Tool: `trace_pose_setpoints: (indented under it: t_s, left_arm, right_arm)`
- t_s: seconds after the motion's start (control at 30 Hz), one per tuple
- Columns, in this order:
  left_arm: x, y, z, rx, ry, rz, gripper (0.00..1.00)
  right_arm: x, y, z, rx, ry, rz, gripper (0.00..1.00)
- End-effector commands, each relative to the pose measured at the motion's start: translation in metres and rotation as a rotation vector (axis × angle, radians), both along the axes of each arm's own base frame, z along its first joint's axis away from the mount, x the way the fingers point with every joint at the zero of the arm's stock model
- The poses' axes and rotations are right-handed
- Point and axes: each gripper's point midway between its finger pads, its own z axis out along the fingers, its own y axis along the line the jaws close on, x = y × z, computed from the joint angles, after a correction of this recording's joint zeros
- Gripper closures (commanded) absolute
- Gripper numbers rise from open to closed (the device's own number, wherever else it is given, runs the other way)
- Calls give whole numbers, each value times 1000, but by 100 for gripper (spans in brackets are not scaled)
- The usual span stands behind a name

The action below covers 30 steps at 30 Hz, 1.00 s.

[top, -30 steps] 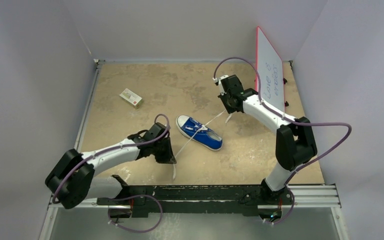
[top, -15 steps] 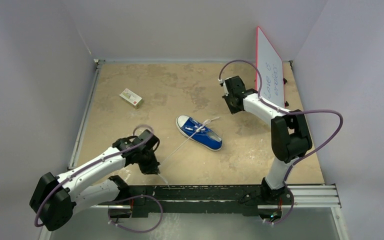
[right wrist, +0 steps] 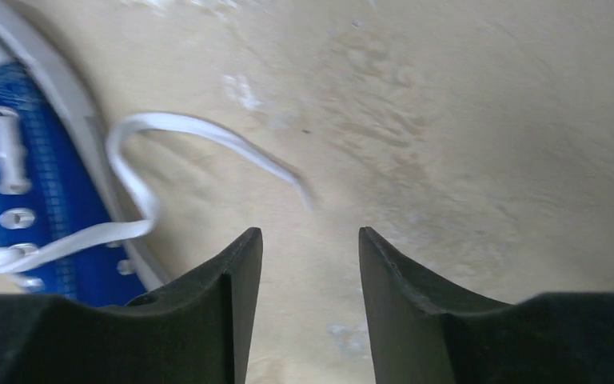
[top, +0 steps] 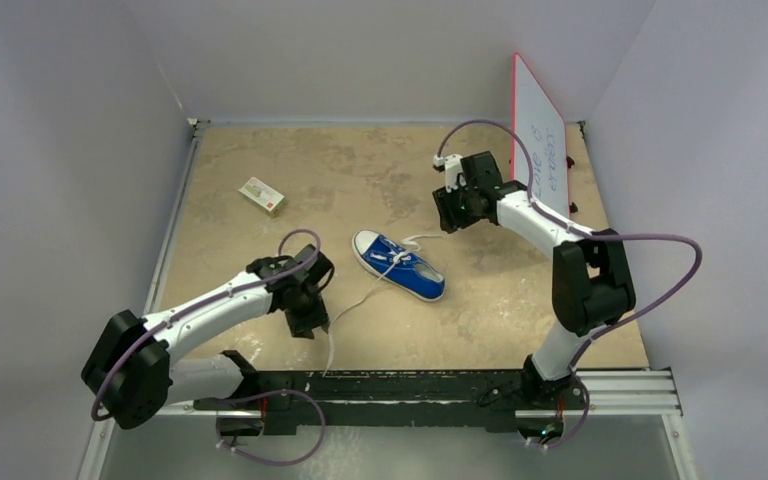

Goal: Tie the shoes

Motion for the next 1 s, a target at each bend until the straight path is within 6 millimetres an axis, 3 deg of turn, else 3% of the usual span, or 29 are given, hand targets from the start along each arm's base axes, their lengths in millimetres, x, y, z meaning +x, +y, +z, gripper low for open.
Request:
trace_pose_setpoints:
  t_s: [0.0,0.1,0.23,0.37,0.53,0.83,0.97]
  left_arm:
    - [45,-7,34,40,-181,-84,62]
    - [75,-20,58,4,-322,-116,51]
    - [114,-61,90,-144,-566,-281,44]
    - [142,-96,110,-268,-809,-420,45]
    - [156,-124,90,-366,-883,-467,48]
    - [157,-149,43,-471,-830,-462,48]
    - [151,-148,26,-453,-783,-464,52]
  right_arm:
    - [-4,43,42,252,19,10,47]
    - [-3,62,50,323,83,-83,39]
    - [-12,71,46,438,218,-327,32]
    - [-19,78,30,493,322,-457,47]
    - [-27,91,15,534,363,-440,46]
    - [-52,103,-22,487,424,-408,53]
    - [-57,101,-38,461,437,-423,55]
